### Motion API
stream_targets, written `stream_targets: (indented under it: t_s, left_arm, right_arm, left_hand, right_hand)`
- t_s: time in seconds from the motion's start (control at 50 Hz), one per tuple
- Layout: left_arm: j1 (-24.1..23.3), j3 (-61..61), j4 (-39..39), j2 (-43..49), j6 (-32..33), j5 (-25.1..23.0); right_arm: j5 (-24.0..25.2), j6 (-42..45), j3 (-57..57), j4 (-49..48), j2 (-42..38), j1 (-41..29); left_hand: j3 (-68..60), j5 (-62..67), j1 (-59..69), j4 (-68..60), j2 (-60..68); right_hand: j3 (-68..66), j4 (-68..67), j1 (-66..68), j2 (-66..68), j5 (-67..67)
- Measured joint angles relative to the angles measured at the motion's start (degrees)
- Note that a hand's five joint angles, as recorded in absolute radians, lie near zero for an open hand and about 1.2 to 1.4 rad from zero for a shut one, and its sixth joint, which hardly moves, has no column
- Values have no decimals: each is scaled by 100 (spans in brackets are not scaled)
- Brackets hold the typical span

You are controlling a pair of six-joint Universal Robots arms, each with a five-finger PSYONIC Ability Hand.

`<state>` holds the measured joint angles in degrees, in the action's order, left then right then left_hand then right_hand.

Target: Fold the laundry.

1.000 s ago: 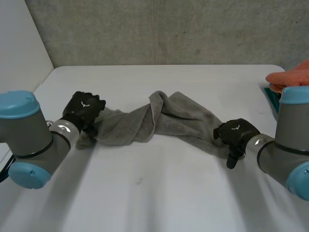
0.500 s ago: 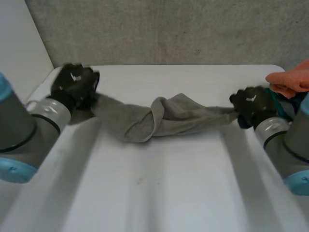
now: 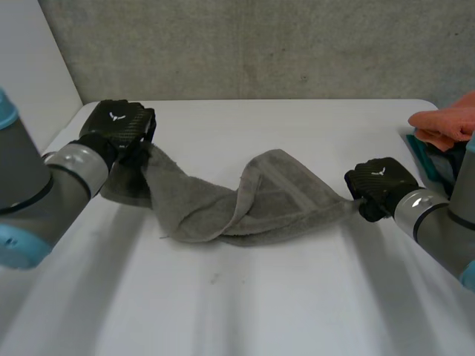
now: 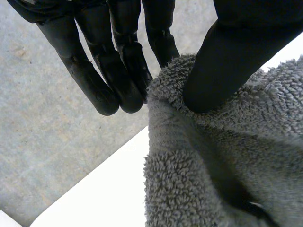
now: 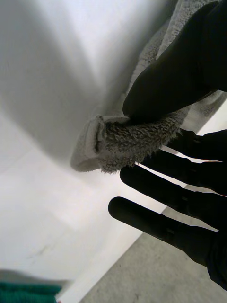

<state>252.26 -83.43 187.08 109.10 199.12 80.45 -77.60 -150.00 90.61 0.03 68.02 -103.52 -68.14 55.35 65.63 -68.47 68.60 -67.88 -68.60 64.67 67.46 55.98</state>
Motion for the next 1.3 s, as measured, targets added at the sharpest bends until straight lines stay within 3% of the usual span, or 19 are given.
stream_targets:
  t_s: [0.12,0.22,0.3,0.32,0.36,0.42,0.56,0.66,0.8,0.98,1.3]
  left_arm:
    - [-23,1571,-178,1365,-33,34]
    - [-52,3171,-365,2640,-67,201]
    - [-26,4162,-381,3248,-296,488]
    - [-20,4344,-370,3330,-399,563]
    - [-15,4491,-341,3353,-555,651]
    - [-6,4378,-293,3150,-750,738]
    - [16,2824,-317,2008,-740,685]
    - [-68,922,-497,927,-637,249]
    - [-244,-409,-494,518,-498,-369]
    - [-246,-183,-166,1306,-145,-438]
    - [-265,1096,62,2493,-44,-284]
  right_arm:
    - [-27,63,-167,-3,83,-27]
    - [-264,-76,-496,-295,-321,-153]
    - [-686,-241,-755,-533,-701,-296]
    - [-803,-283,-808,-590,-790,-335]
    - [-938,-334,-849,-649,-884,-383]
    - [-1101,-422,-845,-746,-989,-458]
    - [-1076,-481,-656,-908,-974,-512]
    - [-1021,-400,-581,-955,-964,-520]
    - [-1011,-276,-593,-938,-975,-517]
    - [-1015,-233,-553,-930,-982,-556]
    - [-1025,-194,-449,-962,-983,-565]
  left_hand:
    - [0,0,0,-3,3]
    - [82,-41,-57,84,-118]
    - [2491,-2238,-2606,2541,-2554]
    - [3754,-3514,-3869,3822,-3813]
    - [5019,-4727,-5090,5108,-5134]
    - [5603,-5254,-5456,5683,-5647]
    - [5327,-5012,-5046,5363,-5313]
    - [2627,-2353,-2152,2649,-2667]
    - [2439,-2170,-2219,2480,-2483]
    - [3243,-3010,-3003,3313,-3281]
    - [2904,-2613,-2619,2917,-2965]
  right_hand:
    - [0,0,0,0,0]
    - [0,0,0,0,0]
    - [0,0,0,0,0]
    - [0,0,0,0,0]
    - [0,0,0,0,0]
    - [0,0,0,0,0]
    - [0,0,0,0,0]
    - [0,0,0,0,0]
    - [0,0,0,0,0]
    - [0,0,0,0,0]
    - [0,0,0,0,0]
